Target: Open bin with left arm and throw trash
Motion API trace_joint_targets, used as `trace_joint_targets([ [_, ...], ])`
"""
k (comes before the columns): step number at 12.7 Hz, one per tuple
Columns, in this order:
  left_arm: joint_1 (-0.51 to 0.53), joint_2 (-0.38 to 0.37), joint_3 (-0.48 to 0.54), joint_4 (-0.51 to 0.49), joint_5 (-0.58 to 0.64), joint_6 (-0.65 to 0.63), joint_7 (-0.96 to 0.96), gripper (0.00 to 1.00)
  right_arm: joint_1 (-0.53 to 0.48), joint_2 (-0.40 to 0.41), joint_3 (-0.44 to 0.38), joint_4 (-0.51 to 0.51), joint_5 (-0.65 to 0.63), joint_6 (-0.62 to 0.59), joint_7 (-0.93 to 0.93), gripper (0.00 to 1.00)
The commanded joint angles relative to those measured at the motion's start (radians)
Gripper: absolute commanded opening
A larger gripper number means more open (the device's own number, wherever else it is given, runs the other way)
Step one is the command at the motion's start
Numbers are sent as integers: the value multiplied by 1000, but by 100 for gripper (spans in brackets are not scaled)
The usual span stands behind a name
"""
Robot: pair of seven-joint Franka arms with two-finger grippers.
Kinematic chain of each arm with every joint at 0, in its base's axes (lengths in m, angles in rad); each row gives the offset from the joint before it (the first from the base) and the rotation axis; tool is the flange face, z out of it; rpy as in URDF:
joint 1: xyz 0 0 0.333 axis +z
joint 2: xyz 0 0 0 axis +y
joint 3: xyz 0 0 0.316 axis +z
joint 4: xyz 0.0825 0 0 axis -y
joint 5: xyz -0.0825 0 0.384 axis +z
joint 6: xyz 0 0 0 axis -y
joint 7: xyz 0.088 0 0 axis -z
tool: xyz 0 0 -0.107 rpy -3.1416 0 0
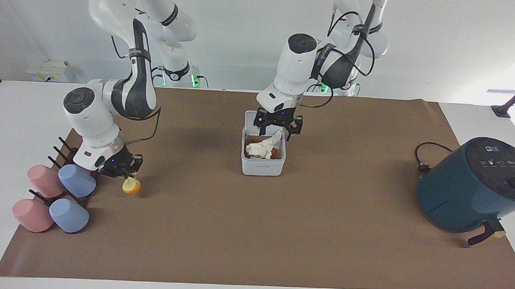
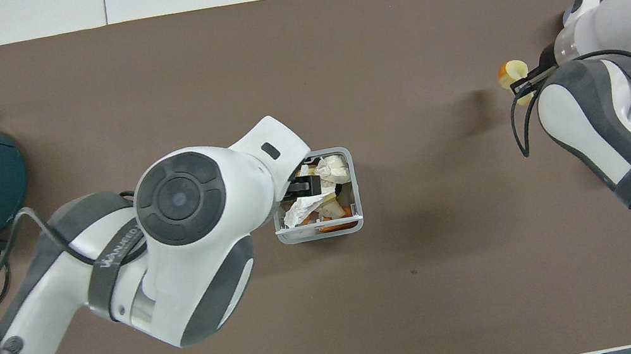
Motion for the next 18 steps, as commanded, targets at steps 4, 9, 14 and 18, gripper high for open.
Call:
trace_joint_targets([
  [4,228,-101,-2,-22,-19,-95,82,100,184,-27,184,173,47,-182,721,0],
  [9,452,-100,0,64,-8,-237,409,100,400,-54,184,113,44,-46,1134,0],
  [14,568,-100,-2,174,21,-382,524,100,444,-133,184,-116,47,165,1169,0],
  [18,601,-98,8,245,33,-458,558,100,445,-133,183,-117,47,168,1174,100],
])
